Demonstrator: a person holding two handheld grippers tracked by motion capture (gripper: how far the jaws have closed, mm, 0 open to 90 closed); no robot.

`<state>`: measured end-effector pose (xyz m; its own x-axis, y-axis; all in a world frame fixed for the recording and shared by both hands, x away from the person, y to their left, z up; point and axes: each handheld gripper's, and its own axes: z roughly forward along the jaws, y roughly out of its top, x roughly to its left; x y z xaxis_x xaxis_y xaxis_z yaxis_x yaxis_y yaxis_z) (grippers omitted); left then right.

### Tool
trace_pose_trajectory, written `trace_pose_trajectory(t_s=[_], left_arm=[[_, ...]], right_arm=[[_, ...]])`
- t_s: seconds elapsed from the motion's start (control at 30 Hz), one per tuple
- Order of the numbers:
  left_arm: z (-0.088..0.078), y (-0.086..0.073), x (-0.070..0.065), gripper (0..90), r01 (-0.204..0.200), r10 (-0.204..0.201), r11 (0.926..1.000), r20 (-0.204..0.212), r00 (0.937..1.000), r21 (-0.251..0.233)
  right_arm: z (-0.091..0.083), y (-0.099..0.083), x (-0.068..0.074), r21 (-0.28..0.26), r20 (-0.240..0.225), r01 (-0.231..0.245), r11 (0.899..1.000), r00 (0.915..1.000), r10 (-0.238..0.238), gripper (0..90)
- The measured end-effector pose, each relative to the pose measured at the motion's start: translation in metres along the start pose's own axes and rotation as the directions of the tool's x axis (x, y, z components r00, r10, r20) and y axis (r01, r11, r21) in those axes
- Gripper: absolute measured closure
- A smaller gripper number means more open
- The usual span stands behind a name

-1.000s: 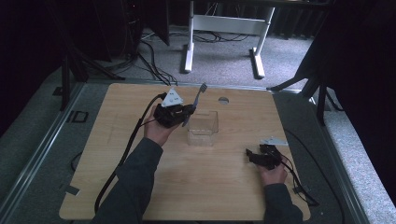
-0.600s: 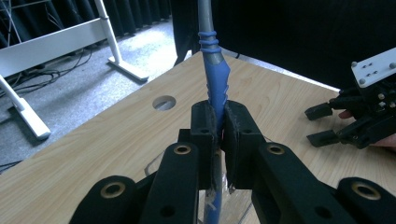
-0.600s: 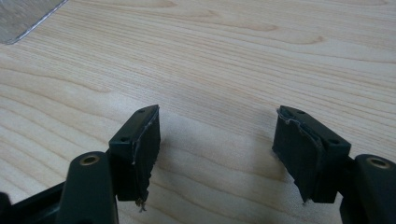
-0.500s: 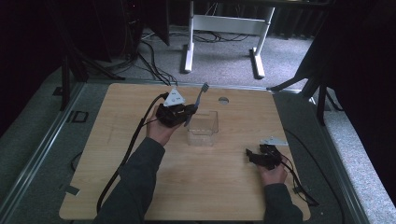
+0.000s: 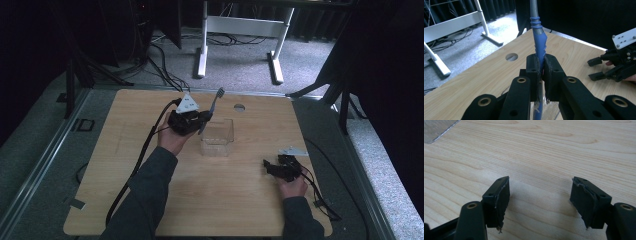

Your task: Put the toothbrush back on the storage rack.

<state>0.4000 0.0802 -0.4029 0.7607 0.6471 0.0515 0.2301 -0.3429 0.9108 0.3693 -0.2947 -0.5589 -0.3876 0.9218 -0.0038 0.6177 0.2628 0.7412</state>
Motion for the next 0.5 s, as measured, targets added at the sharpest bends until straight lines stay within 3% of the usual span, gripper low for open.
trace_pose_trajectory(t_s=[0.5], left_arm=[[0.0062, 0.0069, -0.0027, 83.4, -0.002, 0.002, 0.9999, 0.004, 1.0000, -0.015]], right_arm=[[0.0000, 0.0000, 0.0000, 0.000, -0.001, 0.002, 1.000, 1.0000, -0.002, 31.3]])
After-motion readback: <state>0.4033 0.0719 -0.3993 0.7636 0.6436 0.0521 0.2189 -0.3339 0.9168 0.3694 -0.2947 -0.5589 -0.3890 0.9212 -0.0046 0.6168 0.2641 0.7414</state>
